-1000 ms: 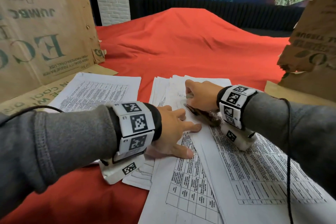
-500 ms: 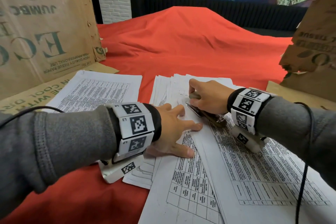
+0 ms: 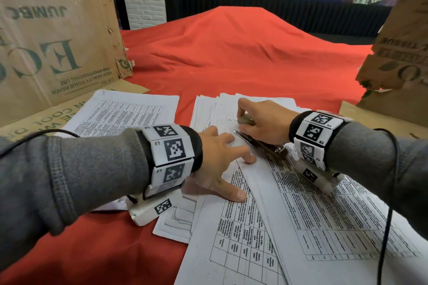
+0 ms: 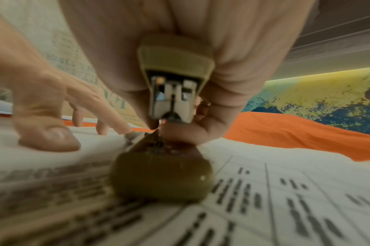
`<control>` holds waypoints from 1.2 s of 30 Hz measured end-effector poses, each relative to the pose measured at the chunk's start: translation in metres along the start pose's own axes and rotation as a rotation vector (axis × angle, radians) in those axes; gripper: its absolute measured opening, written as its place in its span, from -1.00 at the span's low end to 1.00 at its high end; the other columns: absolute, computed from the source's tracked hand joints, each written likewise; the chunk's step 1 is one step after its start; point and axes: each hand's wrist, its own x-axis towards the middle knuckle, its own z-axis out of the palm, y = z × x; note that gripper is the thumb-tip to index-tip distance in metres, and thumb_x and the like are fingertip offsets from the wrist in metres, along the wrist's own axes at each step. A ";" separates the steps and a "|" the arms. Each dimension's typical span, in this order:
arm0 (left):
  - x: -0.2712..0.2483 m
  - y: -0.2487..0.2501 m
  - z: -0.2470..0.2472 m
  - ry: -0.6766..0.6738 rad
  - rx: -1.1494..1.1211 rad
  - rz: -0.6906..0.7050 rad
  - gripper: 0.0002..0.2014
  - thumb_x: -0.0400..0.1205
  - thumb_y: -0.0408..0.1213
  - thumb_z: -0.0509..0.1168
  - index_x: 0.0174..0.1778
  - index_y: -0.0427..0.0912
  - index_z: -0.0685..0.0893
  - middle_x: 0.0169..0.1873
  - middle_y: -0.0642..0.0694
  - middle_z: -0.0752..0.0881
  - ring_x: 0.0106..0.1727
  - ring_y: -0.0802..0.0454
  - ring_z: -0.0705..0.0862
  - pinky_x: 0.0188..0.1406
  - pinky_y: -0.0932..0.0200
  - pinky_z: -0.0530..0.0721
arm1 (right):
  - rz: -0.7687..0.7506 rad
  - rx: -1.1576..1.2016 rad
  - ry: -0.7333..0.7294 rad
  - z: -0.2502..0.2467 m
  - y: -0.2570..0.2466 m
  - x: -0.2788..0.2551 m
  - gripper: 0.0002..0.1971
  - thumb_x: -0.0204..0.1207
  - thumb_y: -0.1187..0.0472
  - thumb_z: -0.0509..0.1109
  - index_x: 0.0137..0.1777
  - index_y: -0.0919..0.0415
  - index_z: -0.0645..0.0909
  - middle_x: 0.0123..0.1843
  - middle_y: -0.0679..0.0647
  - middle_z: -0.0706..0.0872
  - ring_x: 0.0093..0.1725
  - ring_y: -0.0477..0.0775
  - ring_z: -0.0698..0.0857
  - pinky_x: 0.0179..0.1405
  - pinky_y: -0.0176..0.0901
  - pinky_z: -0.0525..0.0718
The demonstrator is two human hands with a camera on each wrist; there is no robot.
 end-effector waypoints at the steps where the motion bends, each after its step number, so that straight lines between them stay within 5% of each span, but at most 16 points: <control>1: 0.000 0.000 0.000 0.001 0.001 0.002 -0.10 0.51 0.55 0.23 0.73 0.45 0.01 0.80 -0.07 0.06 0.70 -0.26 0.18 0.58 -0.41 0.40 | -0.008 0.000 0.005 0.000 -0.001 0.001 -0.84 0.72 0.10 0.35 0.16 0.04 0.41 -0.09 -0.02 0.76 -0.05 0.11 0.65 -0.06 0.03 0.62; 9: 0.000 0.002 -0.002 -0.010 0.028 -0.001 -0.10 0.53 0.54 0.21 0.75 0.40 0.01 0.81 -0.09 0.04 0.70 -0.30 0.18 0.59 -0.39 0.39 | 0.015 -0.063 -0.025 0.004 -0.003 0.018 -0.85 0.72 0.09 0.31 0.19 0.06 0.44 -0.20 -0.07 0.66 -0.11 0.09 0.62 -0.10 0.04 0.65; 16: -0.001 0.004 -0.003 -0.028 0.032 -0.009 -0.12 0.53 0.54 0.20 0.73 0.45 -0.02 0.82 -0.08 0.02 0.72 -0.31 0.17 0.57 -0.36 0.37 | 0.106 -0.024 0.009 0.007 -0.011 0.043 -0.92 0.72 0.12 0.21 0.13 0.07 0.40 -0.05 0.12 0.72 -0.04 0.23 0.64 -0.08 0.04 0.66; 24: -0.001 -0.002 -0.004 -0.028 -0.008 -0.018 -0.12 0.51 0.54 0.24 0.72 0.50 0.02 0.81 -0.02 0.06 0.73 -0.25 0.16 0.64 -0.36 0.35 | 0.221 0.123 0.063 -0.013 -0.007 0.033 -0.87 0.69 0.06 0.30 0.16 0.03 0.45 0.01 0.11 0.72 -0.20 0.08 0.61 -0.40 -0.13 0.44; 27: 0.004 -0.012 -0.014 0.105 -0.154 0.010 -0.36 0.58 0.43 0.31 0.60 0.42 0.40 0.61 0.01 0.48 0.50 -0.09 0.53 0.51 -0.10 0.52 | 0.257 0.190 0.140 -0.024 -0.003 0.012 -0.81 0.67 0.02 0.36 0.14 0.05 0.46 -0.06 0.07 0.71 -0.17 0.09 0.64 -0.39 -0.13 0.45; 30: 0.018 -0.026 -0.032 0.394 -0.329 -0.055 -0.60 0.70 0.27 0.31 0.31 0.14 0.73 0.16 0.08 0.83 0.14 0.06 0.77 0.28 0.09 0.68 | 0.265 0.240 0.198 -0.034 -0.006 -0.008 -0.77 0.68 0.06 0.35 0.20 0.16 0.48 -0.01 0.13 0.75 -0.02 0.26 0.71 -0.16 -0.02 0.61; 33: 0.039 -0.034 -0.047 0.562 -0.510 -0.128 -0.63 0.71 0.21 0.33 -0.06 0.00 0.84 -0.19 0.05 0.90 -0.16 0.12 0.86 0.06 0.03 0.82 | 0.290 0.296 0.245 -0.042 -0.007 -0.023 -0.77 0.68 0.09 0.35 0.24 0.15 0.49 0.04 0.19 0.76 0.02 0.29 0.76 -0.01 0.12 0.75; 36: 0.050 -0.027 -0.058 0.567 -0.716 -0.081 -0.67 0.68 0.15 0.40 -0.11 -0.03 0.86 -0.22 0.08 0.90 -0.20 0.17 0.87 -0.12 0.11 0.84 | 0.337 0.354 0.289 -0.050 -0.005 -0.035 -0.77 0.66 0.09 0.38 0.23 0.10 0.48 0.00 0.15 0.76 -0.07 0.22 0.80 -0.18 0.04 0.81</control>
